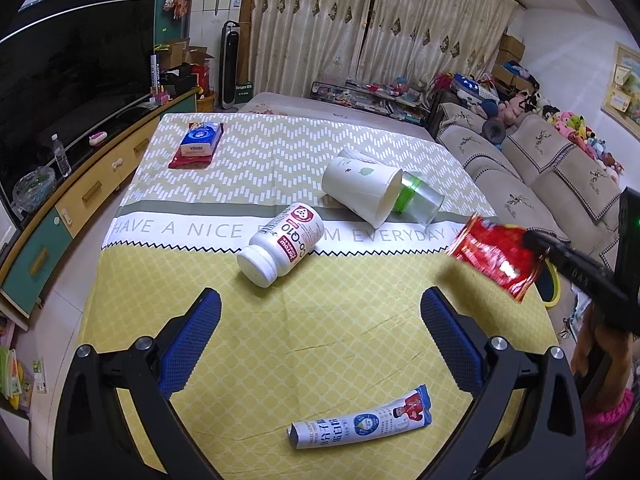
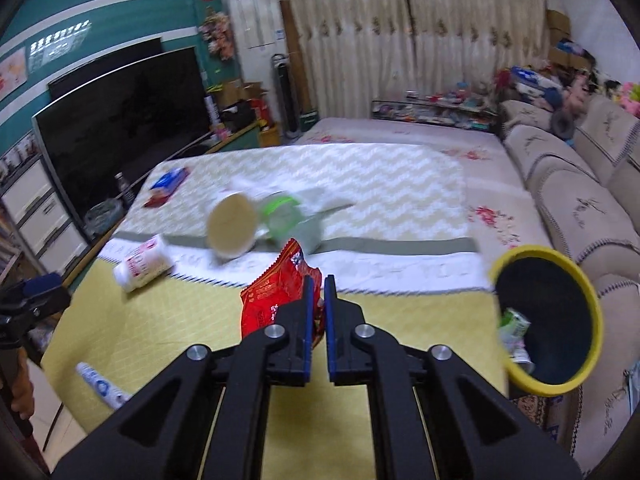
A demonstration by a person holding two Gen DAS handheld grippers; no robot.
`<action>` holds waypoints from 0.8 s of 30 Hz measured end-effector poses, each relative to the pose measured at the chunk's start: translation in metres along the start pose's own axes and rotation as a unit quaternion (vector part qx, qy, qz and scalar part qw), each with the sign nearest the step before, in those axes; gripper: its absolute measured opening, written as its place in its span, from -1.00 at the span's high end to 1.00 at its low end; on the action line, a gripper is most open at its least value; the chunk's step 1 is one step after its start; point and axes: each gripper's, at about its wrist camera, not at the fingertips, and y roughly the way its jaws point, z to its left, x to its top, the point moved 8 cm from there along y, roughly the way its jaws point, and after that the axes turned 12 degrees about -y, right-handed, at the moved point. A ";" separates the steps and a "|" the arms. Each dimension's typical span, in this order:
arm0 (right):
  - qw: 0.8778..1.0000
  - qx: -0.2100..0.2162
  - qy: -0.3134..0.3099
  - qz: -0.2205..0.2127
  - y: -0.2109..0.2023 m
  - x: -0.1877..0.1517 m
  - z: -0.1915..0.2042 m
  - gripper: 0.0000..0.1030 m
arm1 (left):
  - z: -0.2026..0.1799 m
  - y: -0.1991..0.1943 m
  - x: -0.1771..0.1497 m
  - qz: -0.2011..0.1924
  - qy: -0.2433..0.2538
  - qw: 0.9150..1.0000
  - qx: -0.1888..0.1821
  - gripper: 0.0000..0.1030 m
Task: Collect trash
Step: 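Carry the red snack bag to the yellow bin and drop it in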
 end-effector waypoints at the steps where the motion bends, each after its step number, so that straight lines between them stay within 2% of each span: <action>1: 1.000 -0.009 0.006 -0.001 -0.001 0.000 -0.009 0.90 | -0.002 0.001 0.000 0.000 0.002 1.000 0.000 -0.91; 6: 0.997 -0.064 0.036 0.001 -0.005 -0.007 -0.064 0.90 | -0.009 0.003 -0.001 0.002 0.008 1.000 -0.002 -0.91; 12: 0.988 -0.126 0.085 0.013 -0.007 -0.028 -0.138 0.90 | -0.023 0.008 -0.005 0.010 0.021 1.000 -0.003 -0.91; 18: 0.979 -0.163 0.116 0.039 0.008 -0.055 -0.191 0.90 | -0.033 0.012 -0.006 0.014 0.032 0.999 -0.005 -0.91; 24: 0.971 -0.181 0.140 0.066 0.030 -0.079 -0.225 0.90 | -0.038 0.015 -0.006 0.018 0.040 0.999 -0.003 -0.91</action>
